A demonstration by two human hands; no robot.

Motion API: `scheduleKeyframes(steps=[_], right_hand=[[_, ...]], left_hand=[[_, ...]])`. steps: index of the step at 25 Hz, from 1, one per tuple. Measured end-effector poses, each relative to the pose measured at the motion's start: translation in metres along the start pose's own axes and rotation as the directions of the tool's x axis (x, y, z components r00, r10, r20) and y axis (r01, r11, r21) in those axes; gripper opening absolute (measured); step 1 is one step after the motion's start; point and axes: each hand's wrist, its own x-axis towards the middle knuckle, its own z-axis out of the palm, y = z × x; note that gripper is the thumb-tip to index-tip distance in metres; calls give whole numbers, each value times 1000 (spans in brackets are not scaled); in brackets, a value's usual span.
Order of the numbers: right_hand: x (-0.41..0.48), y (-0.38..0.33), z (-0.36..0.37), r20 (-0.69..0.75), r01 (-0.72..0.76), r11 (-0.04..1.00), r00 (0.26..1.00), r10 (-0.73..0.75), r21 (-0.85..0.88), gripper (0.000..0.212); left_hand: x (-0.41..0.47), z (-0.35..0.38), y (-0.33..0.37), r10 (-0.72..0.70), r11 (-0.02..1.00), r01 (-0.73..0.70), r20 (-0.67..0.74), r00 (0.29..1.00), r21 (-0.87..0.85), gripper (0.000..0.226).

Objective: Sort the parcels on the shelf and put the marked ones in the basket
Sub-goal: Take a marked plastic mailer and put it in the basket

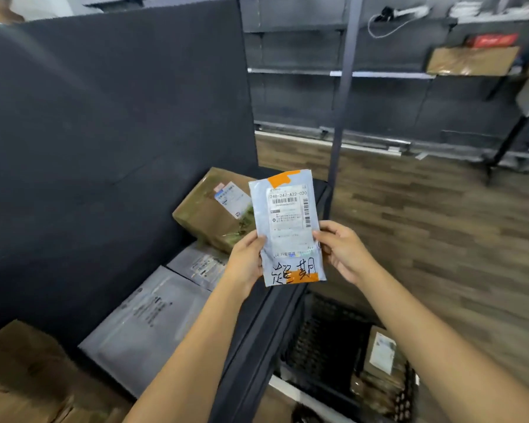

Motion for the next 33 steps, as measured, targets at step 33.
scheduleKeyframes(steps=[33], right_hand=[[-46, 260, -340, -528, -428, 893, 731, 433, 140, 16]], left_hand=[[111, 254, -340, -425, 834, 336, 122, 897, 438, 35]])
